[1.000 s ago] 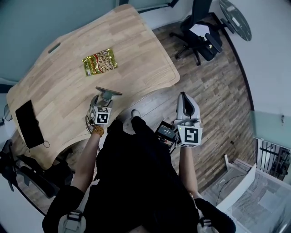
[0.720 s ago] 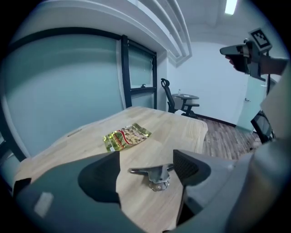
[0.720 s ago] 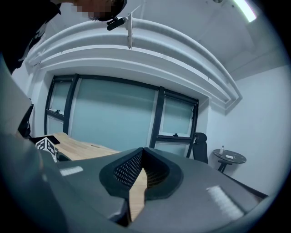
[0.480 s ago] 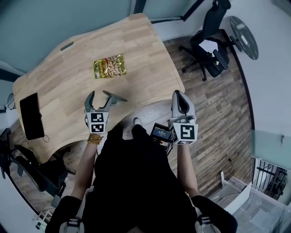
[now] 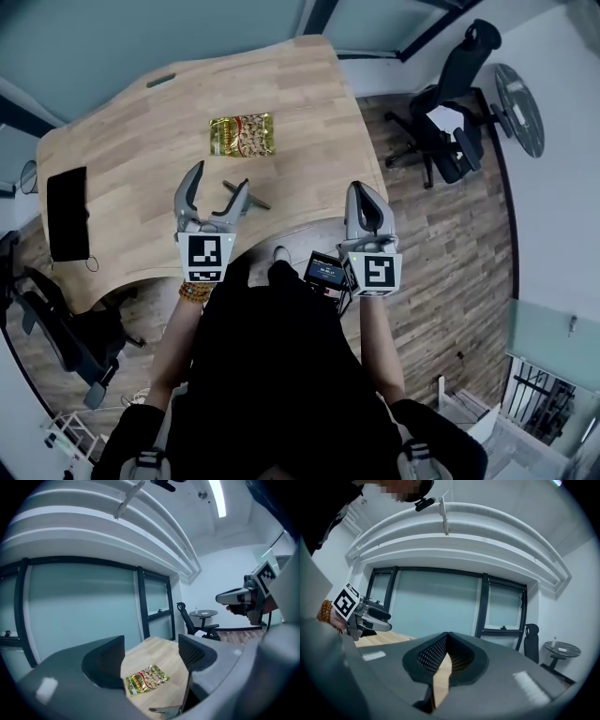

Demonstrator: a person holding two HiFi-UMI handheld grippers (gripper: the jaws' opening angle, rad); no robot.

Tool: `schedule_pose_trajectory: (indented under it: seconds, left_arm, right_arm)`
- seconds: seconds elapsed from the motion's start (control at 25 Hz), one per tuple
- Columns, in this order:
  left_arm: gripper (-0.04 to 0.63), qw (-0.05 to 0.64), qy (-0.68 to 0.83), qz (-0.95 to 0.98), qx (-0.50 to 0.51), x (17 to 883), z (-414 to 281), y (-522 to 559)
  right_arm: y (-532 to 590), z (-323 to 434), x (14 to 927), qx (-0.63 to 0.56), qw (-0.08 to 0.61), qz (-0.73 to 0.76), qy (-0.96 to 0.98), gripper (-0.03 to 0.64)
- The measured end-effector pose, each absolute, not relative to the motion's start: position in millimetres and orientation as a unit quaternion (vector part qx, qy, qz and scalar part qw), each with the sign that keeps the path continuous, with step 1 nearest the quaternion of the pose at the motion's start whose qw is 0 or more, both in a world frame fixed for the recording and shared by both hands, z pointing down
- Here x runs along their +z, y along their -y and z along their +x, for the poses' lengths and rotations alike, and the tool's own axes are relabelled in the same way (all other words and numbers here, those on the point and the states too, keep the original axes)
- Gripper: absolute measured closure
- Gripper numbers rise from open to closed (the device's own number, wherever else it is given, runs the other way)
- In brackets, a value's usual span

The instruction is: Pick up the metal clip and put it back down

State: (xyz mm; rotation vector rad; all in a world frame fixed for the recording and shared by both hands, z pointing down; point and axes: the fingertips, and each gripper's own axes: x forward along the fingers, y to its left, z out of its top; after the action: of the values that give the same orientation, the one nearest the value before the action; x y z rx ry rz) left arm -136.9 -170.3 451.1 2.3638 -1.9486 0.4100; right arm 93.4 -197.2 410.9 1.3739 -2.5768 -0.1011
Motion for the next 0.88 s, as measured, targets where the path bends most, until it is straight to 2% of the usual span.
schedule_pose_trajectory:
  seconds: [0.4,0.76,0.88]
  left_arm:
    - [0.286,0.001,0.634,0.769,0.082,400,-115,175]
    - [0.456,-0.001,0.633,0.77,0.077,401,-105,172]
    - [0.559,-0.005,0.634,0.77,0.069,398,-108,170]
  right_arm:
    - [196,63,400,-0.043,0.09,0.428,0.898,0.595]
    - [195,40,393,-0.04,0.074,0.405,0.911,0.595]
    - [193,38,398,-0.042,0.082,0.396,0.914,0.595]
